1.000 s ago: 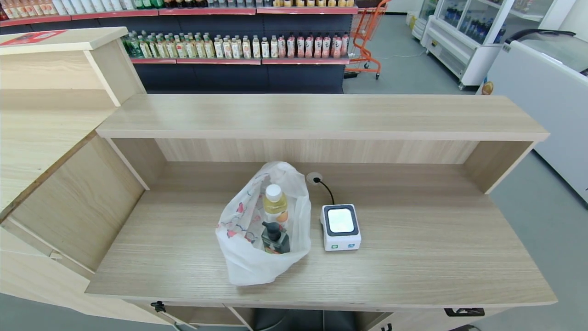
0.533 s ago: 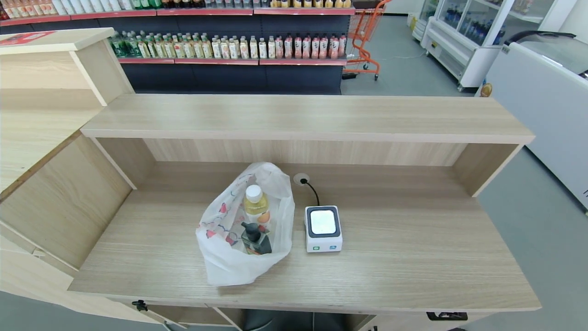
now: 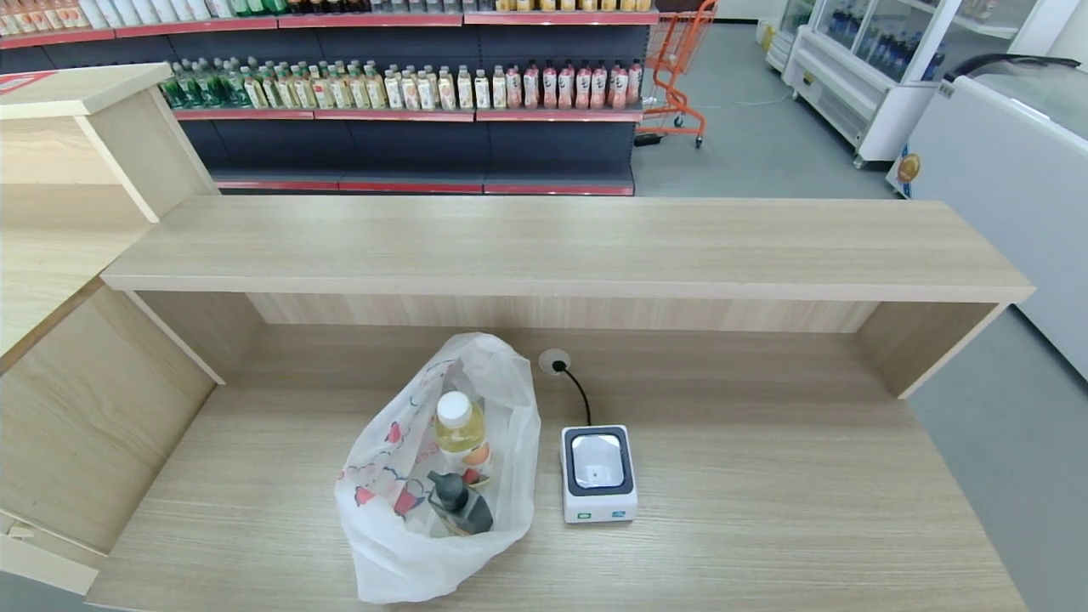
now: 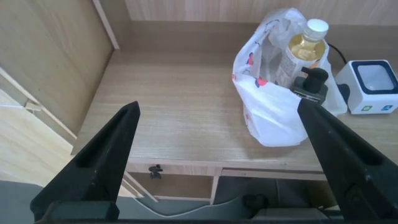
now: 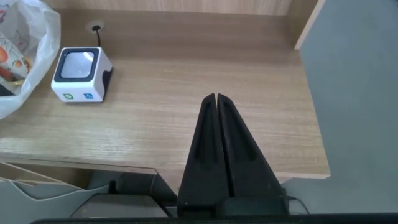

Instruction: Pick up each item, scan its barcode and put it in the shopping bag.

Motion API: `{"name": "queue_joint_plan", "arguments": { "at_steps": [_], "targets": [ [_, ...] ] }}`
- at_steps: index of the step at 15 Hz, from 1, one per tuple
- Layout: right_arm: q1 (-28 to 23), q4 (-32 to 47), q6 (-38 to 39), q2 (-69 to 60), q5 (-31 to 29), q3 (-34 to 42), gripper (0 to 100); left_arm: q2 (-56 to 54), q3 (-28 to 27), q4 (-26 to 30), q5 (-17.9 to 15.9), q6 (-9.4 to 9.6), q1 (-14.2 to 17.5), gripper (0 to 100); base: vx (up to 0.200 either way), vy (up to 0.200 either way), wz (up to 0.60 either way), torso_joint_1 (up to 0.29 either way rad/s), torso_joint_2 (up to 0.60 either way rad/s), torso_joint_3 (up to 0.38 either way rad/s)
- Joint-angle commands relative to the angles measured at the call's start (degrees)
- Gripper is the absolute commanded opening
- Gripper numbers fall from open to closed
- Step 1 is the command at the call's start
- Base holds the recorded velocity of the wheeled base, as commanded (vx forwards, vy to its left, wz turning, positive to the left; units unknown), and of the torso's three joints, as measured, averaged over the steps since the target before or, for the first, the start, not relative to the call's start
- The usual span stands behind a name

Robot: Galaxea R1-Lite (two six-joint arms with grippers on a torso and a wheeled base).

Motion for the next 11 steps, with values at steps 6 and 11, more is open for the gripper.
{"name": "queue_joint_plan", "arguments": {
  "at_steps": [6,11],
  "targets": [
    [0.06,0.0,0.04,0.18,0.02,0.0,0,-0.01,0.0,-0.04,0.0,0.0,0.12,100,0.0,0.0,0.0,0.0,0.0,0.0],
    [0.06,0.0,-0.66,0.18,0.02,0.0,0,-0.01,0.0,-0.04,0.0,0.0,0.03,100,0.0,0.0,0.0,0.0,0.0,0.0]
  ]
}}
